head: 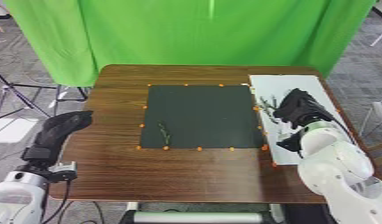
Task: Arrange flowers
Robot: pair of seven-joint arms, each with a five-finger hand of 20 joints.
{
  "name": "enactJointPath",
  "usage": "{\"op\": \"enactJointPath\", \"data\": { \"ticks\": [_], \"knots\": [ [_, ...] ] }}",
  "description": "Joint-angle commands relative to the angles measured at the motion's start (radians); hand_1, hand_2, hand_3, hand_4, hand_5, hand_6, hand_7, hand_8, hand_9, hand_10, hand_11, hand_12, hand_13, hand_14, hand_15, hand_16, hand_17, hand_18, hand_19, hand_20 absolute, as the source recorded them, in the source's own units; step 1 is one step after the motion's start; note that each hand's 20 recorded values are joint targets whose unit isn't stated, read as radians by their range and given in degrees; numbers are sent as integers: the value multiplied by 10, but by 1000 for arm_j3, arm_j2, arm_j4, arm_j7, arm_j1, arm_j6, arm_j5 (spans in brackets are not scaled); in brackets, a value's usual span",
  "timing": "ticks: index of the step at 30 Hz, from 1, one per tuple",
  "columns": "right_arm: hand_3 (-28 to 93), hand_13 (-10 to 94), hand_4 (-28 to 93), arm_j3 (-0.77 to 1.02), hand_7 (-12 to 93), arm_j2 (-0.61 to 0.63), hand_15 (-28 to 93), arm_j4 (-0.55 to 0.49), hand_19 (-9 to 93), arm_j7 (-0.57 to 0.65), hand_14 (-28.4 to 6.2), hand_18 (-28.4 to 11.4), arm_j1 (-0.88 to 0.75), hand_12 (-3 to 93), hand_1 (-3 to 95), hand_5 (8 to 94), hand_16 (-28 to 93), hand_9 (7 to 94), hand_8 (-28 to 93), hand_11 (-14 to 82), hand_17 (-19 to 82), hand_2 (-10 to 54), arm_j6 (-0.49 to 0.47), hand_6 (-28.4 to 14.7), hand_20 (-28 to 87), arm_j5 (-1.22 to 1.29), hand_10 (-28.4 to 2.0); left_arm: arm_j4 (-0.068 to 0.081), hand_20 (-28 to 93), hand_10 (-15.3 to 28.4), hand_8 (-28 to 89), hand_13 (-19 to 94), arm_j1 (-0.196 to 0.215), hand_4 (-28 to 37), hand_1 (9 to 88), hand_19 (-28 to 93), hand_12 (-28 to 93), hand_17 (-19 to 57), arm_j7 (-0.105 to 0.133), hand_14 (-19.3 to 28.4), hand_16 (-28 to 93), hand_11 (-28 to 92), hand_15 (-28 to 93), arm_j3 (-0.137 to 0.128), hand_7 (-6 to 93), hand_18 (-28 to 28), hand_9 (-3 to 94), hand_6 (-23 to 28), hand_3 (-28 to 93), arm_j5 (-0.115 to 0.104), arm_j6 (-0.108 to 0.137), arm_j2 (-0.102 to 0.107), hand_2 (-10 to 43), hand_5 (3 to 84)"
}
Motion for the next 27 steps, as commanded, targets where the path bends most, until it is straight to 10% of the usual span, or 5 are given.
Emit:
{"op": "enactJointPath", "data": {
  "ticks": [1, 18, 27],
  "knots": [
    [482, 937, -114, -167, 149, -89, 599, 20, 932, -45, -18, -63, 123, 168, 653, 838, 196, 937, 136, 270, 744, -95, -63, -51, 319, 22, -136, -5, 140, 132, -74, 359, -1, -192, 270, 62, 160, 49, -36, 165, 41, 228, 150, -10, 179, 105, 433, 39, 608, -4, -42, -8, -73, 453],
    [465, 937, -114, -355, 142, -268, 595, 227, 932, -45, -17, -60, 265, 160, 663, 835, 195, 937, 126, 246, 744, -95, -102, -51, 313, -15, -136, -16, 137, 133, -70, 359, 4, -191, 264, 66, 160, 45, -71, 170, 41, 224, 152, -23, 171, 108, 434, 41, 615, -5, -67, -8, -60, 454],
    [472, 937, -116, -367, 142, -338, 595, 301, 931, -23, -18, -58, 300, 161, 655, 834, 195, 937, 125, 244, 747, -95, -108, -50, 307, -8, -136, -24, 136, 133, -68, 358, -4, -183, 267, 67, 161, 42, -109, 170, 41, 220, 152, -38, 165, 109, 432, 43, 613, 1, -127, -9, -51, 451]
  ]
}}
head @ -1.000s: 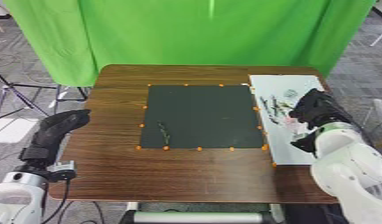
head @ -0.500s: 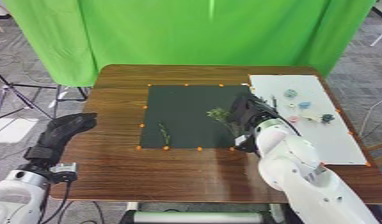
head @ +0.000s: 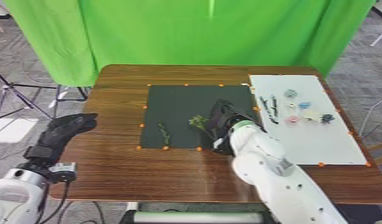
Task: Arrange flowers
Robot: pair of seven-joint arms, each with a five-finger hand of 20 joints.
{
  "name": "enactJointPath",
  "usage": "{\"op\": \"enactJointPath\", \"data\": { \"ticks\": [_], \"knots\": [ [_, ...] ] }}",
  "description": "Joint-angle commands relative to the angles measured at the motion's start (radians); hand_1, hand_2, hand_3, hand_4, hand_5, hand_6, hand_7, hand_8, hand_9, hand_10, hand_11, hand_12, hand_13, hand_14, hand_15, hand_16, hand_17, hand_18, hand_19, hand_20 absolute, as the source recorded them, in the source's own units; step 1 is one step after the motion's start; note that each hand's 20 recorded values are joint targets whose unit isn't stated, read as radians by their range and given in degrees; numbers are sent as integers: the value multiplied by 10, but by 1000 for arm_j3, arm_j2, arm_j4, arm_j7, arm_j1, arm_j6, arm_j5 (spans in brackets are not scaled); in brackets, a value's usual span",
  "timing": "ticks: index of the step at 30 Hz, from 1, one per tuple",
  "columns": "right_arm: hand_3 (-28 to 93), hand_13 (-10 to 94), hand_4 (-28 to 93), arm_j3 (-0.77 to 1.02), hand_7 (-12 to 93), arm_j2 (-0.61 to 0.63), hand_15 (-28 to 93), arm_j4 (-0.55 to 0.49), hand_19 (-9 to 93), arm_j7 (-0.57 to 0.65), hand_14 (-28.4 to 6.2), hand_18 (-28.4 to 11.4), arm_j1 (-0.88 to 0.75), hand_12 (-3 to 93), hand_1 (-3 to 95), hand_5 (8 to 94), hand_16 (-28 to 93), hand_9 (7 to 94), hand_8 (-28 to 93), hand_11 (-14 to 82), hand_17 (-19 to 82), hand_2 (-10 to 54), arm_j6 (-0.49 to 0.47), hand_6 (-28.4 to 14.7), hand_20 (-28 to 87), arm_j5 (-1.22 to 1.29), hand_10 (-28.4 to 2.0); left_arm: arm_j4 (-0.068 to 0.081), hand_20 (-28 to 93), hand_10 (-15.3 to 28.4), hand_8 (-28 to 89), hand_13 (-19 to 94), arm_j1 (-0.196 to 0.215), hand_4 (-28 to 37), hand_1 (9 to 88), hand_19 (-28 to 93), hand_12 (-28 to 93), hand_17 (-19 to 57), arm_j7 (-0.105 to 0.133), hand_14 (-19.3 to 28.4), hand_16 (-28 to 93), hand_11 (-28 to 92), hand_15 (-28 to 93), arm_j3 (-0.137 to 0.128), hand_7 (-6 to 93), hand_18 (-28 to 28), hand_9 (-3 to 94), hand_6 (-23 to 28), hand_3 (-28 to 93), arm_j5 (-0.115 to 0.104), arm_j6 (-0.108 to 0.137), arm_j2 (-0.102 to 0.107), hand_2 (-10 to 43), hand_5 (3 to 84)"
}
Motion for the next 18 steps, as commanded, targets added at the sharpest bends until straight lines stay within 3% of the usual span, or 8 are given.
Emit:
{"op": "enactJointPath", "data": {
  "ticks": [1, 18],
  "knots": [
    [473, 937, -116, -11, 142, -68, 594, 50, 931, 24, -17, -58, 34, 161, 654, 834, 195, 937, 125, 244, 747, -95, -1, -50, 307, -6, -136, -11, 136, 134, -68, 358, 1, -183, 268, 67, 161, 42, -27, 171, 41, 220, 152, -5, 165, 109, 432, 43, 612, 2, -43, -4, -50, 451],
    [432, 937, -105, 22, 126, -129, 576, 81, 916, 61, -24, -51, 49, 160, 651, 822, 189, 937, 126, 205, 752, -41, 37, -51, 289, 159, -131, -16, 133, 136, -65, 356, 4, -180, 269, 70, 161, 39, -47, 174, 42, 219, 151, -16, 160, 111, 433, 44, 608, -1, -72, -5, -45, 449]
  ]
}}
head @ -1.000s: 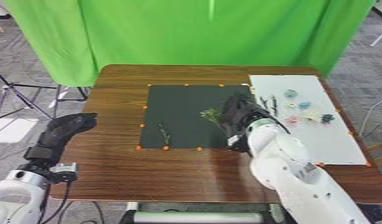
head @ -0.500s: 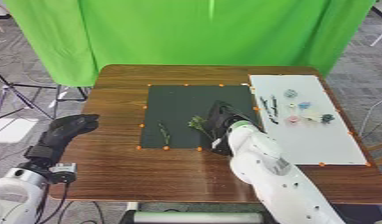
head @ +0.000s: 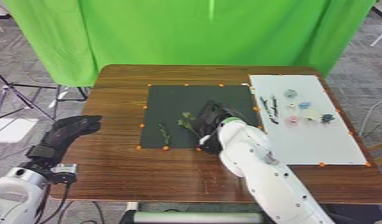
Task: Arrange flowers
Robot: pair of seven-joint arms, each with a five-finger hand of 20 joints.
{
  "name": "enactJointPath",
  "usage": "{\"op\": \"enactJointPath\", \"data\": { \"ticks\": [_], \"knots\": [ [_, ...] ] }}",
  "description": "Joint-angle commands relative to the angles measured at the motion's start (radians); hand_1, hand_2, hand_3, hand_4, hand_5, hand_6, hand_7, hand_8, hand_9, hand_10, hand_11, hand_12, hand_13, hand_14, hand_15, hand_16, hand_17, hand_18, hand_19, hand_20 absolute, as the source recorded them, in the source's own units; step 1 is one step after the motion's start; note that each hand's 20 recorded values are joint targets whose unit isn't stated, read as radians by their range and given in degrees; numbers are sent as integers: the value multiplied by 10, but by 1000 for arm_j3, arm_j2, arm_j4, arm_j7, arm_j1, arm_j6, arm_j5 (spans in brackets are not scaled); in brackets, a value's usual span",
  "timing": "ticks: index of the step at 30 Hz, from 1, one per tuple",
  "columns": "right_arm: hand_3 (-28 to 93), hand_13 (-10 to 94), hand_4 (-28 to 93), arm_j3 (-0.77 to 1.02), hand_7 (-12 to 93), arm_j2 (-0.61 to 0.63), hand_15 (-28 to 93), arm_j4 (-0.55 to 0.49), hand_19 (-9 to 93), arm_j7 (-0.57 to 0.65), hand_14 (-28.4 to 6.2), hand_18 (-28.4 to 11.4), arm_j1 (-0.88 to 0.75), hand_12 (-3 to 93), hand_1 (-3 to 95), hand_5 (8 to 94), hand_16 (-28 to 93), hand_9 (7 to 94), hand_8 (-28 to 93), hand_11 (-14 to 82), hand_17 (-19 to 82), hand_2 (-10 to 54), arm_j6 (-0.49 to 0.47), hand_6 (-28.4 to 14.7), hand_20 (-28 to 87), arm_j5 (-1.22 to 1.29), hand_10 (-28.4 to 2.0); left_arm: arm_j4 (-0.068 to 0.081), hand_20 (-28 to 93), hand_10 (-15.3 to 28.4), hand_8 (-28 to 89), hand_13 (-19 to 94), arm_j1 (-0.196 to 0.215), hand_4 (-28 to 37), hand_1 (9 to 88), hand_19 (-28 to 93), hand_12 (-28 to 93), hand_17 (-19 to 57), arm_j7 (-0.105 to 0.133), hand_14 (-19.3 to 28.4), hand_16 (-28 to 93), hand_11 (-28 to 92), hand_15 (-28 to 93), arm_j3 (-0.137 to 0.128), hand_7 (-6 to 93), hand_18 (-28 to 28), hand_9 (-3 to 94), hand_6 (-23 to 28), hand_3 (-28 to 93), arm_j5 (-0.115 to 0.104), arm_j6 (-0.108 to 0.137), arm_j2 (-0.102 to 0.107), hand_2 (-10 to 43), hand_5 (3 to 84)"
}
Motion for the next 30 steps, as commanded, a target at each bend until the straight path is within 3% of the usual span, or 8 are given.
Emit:
{"op": "enactJointPath", "data": {
  "ticks": [1, 20, 23, 26, 30],
  "knots": [
    [431, 937, -104, 9, 124, -12, 575, 1, 915, 13, -24, -51, 7, 161, 651, 822, 188, 937, 125, 204, 753, -39, 24, -51, 288, 3, -131, -8, 133, 136, -65, 356, 9, -180, 269, 70, 161, 39, -15, 175, 42, 219, 151, -10, 160, 112, 433, 44, 607, -1, -22, -6, -45, 449],
    [474, 937, -62, 33, 105, -15, 568, -19, 898, 16, -27, -49, -5, 174, 550, 798, 187, 937, 100, 201, 758, -62, 2, -56, 293, 58, -135, -6, 133, 136, -63, 355, 4, -178, 268, 70, 163, 36, -19, 175, 44, 215, 150, -13, 155, 114, 432, 46, 611, 2, -45, -5, -48, 448],
    [520, 937, -77, 41, 101, -15, 565, -27, 894, 12, -26, -49, -8, 183, 498, 777, 187, 937, 72, 181, 758, -68, -2, -62, 297, 90, -139, -5, 133, 136, -63, 355, 4, -177, 269, 71, 163, 35, -21, 175, 44, 215, 149, -15, 156, 114, 432, 46, 611, 1, -48, -5, -48, 448],
    [547, 937, -88, 42, 116, -16, 558, -33, 890, 9, -27, -47, -11, 188, 426, 771, 190, 937, -62, 170, 757, -57, 10, -62, 299, 105, -143, -4, 133, 135, -62, 355, 4, -176, 270, 71, 164, 35, -20, 175, 44, 215, 150, -16, 157, 114, 432, 45, 610, 2, -52, -5, -49, 447],
    [533, 937, -92, 43, 107, -18, 549, -37, 888, 12, -31, -47, -12, 188, 345, 761, 190, 933, -76, 159, 757, -1, 26, -74, 299, 144, -153, -5, 133, 135, -63, 355, 2, -174, 271, 70, 164, 34, -21, 174, 44, 215, 149, -16, 157, 115, 431, 44, 609, 3, -55, -4, -50, 446]
  ]
}}
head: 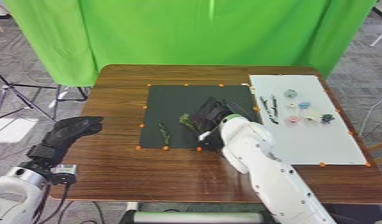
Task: Arrange flowers
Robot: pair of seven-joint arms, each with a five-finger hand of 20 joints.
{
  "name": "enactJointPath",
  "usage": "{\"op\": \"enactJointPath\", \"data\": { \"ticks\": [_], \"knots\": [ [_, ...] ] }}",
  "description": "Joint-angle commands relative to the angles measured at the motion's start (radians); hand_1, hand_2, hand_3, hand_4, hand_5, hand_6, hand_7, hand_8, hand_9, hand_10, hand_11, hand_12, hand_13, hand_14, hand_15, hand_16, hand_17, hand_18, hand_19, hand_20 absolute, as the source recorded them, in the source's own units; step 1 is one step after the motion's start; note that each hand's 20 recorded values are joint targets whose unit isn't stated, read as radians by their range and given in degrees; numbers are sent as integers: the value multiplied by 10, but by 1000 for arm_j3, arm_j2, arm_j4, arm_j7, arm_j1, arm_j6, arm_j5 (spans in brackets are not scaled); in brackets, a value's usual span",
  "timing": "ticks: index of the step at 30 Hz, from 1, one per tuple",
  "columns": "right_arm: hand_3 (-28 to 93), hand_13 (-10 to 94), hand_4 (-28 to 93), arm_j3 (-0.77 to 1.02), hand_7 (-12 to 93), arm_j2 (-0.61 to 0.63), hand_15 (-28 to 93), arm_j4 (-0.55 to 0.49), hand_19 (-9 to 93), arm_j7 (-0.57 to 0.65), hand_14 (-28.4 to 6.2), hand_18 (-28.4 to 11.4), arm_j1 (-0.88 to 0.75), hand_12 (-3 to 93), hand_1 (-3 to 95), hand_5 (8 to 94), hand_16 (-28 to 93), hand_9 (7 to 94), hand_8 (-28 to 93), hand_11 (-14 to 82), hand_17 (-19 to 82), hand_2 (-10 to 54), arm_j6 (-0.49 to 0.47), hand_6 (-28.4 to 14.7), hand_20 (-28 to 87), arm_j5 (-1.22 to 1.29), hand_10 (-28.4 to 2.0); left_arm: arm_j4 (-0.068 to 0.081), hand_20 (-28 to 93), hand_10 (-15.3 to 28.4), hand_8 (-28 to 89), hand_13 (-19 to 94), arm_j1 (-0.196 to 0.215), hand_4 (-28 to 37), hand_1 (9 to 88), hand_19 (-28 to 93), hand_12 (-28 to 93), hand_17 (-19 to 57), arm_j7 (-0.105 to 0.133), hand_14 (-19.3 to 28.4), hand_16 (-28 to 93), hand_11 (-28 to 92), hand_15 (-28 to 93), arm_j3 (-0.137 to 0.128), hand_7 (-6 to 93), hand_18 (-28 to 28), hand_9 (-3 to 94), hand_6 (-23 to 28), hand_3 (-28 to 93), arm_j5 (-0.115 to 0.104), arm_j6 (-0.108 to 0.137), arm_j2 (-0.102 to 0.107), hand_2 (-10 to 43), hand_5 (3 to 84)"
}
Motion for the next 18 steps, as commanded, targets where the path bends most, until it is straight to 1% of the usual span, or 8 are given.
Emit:
{"op": "enactJointPath", "data": {
  "ticks": [1, 3, 4, 6, 8, 12, 15, 18],
  "knots": [
    [530, 937, -93, 7, 105, -11, 548, -17, 888, 4, -31, -47, -8, 189, 338, 759, 190, 932, -76, 158, 757, 9, 22, -76, 299, 49, -155, -1, 132, 135, -63, 355, -2, -174, 271, 70, 164, 34, -11, 174, 44, 215, 149, -2, 157, 115, 431, 45, 609, 3, -18, -2, -50, 447],
    [511, 937, -97, 11, 101, -9, 544, -21, 886, 5, -34, -47, -10, 189, 323, 752, 190, 931, -74, 157, 757, 39, 19, -80, 297, 65, -158, -2, 132, 135, -63, 356, 1, -174, 272, 70, 163, 34, -10, 174, 44, 214, 149, -3, 156, 115, 431, 45, 607, 3, -20, -4, -50, 447],
    [506, 937, -97, 15, 101, -9, 544, -24, 885, 6, -35, -46, -14, 190, 322, 751, 190, 931, -74, 157, 757, 45, 25, -81, 296, 66, -159, 2, 132, 135, -63, 355, -5, -173, 272, 70, 163, 34, -13, 174, 44, 214, 149, -1, 156, 115, 431, 45, 608, 2, -26, -2, -51, 447],
    [490, 937, -95, 19, 100, -8, 542, -26, 884, 8, -37, -47, -15, 190, 322, 749, 189, 931, -72, 156, 757, 56, 23, -81, 295, 72, -160, 1, 132, 135, -63, 355, -2, -172, 272, 70, 164, 34, -14, 174, 44, 215, 148, -3, 156, 115, 431, 45, 608, 4, -27, -3, -51, 447],
    [486, 937, -91, 22, 99, -12, 541, -22, 883, 10, -38, -47, -15, 190, 320, 748, 189, 930, -72, 155, 757, 60, 25, -82, 294, 78, -160, -1, 132, 135, -63, 356, -2, -173, 273, 70, 164, 34, -18, 174, 44, 215, 149, -4, 156, 115, 431, 45, 607, 3, -26, -3, -51, 447],
    [482, 937, -86, 18, 97, -7, 538, -23, 881, 11, -41, -49, -15, 190, 315, 744, 190, 928, -72, 154, 756, 67, 11, -83, 293, 82, -162, -1, 132, 134, -63, 355, -2, -173, 273, 70, 163, 34, -19, 174, 44, 215, 149, -8, 155, 115, 431, 46, 608, 5, -35, -4, -52, 447],
    [480, 937, -85, 29, 97, -6, 535, -27, 880, 11, -43, -51, -14, 190, 315, 743, 191, 928, -71, 154, 755, 69, -6, -82, 294, 62, -162, -1, 132, 135, -63, 355, -4, -173, 274, 70, 163, 34, -21, 174, 44, 215, 150, -5, 155, 115, 431, 46, 606, 4, -33, -6, -51, 447],
    [479, 937, -84, 48, 96, 9, 534, -39, 884, 10, -44, -57, -5, 192, 313, 740, 194, 925, -71, 156, 750, 70, 10, -80, 296, 42, -162, 0, 132, 135, -62, 355, -6, -172, 273, 70, 163, 33, -24, 174, 44, 214, 149, -5, 155, 115, 430, 46, 608, 6, -39, -6, -51, 447]
  ]
}}
